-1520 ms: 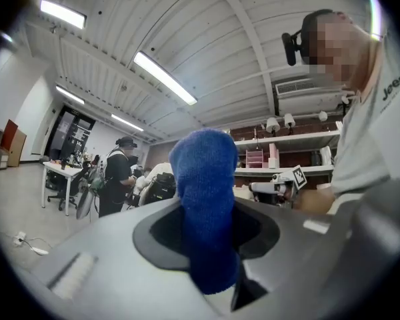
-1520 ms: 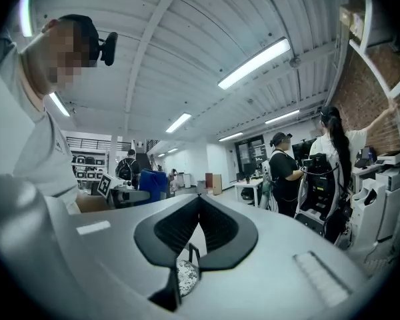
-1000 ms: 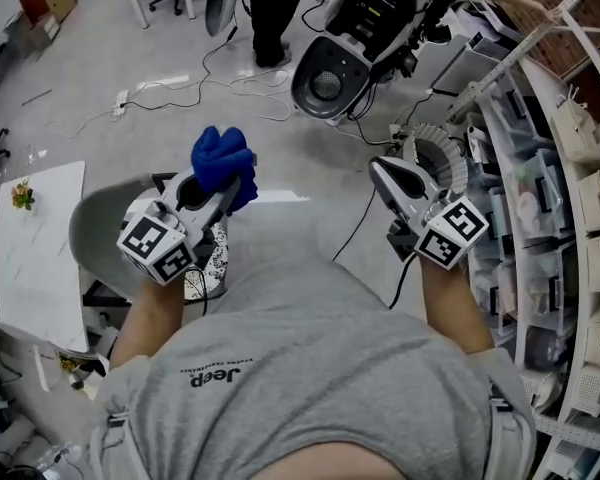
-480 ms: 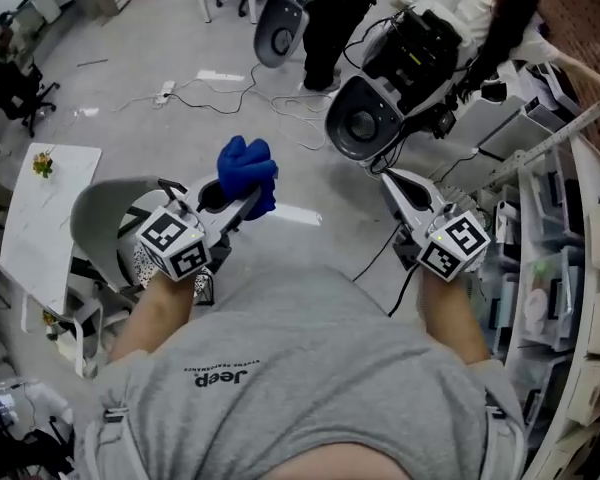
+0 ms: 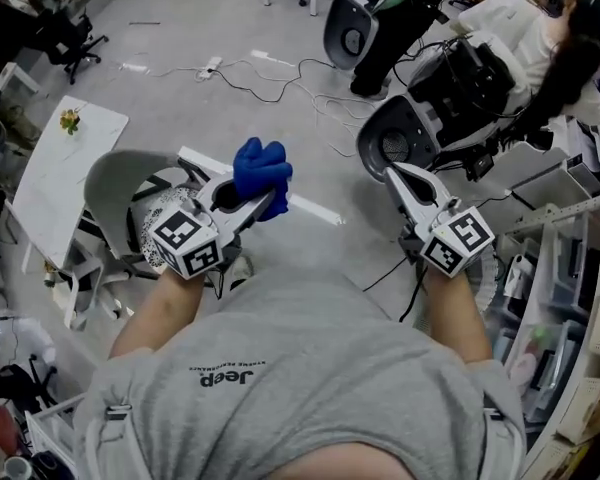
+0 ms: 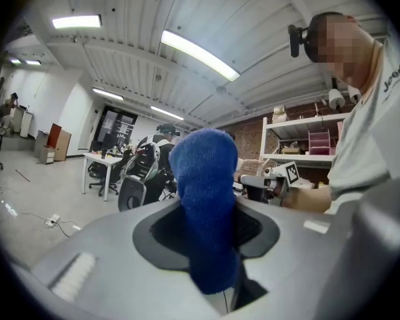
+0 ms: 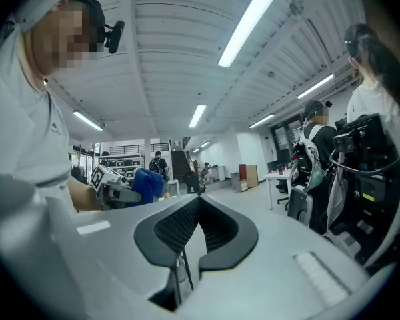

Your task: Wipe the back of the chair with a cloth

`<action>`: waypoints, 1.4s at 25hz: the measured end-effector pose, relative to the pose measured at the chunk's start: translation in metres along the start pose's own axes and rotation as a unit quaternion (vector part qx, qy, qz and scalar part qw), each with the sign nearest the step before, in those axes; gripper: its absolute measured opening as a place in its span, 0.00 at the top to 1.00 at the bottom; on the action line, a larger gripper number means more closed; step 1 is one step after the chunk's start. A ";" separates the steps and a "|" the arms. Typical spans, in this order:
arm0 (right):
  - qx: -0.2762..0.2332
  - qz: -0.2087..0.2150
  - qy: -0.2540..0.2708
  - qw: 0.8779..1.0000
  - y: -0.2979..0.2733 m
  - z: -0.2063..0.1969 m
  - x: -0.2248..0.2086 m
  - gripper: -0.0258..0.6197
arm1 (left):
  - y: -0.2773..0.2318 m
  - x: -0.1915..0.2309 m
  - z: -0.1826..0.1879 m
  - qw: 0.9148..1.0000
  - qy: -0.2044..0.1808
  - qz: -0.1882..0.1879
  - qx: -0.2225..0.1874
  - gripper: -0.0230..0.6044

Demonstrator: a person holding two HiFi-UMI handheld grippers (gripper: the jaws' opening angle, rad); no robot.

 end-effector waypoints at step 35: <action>0.245 0.312 -0.010 0.918 -0.614 -0.261 0.238 0.95 | 0.488 0.418 -0.175 0.809 0.293 0.509 -0.036 0.66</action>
Point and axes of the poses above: the fingertips, and each gripper's own axes: y backward along the fingers, x to its left, z out of its top, the point moved 9 cm from there along y, backward along the fingers, and after that the axes turned 7 degrees about -x, right-handed, at the moved point
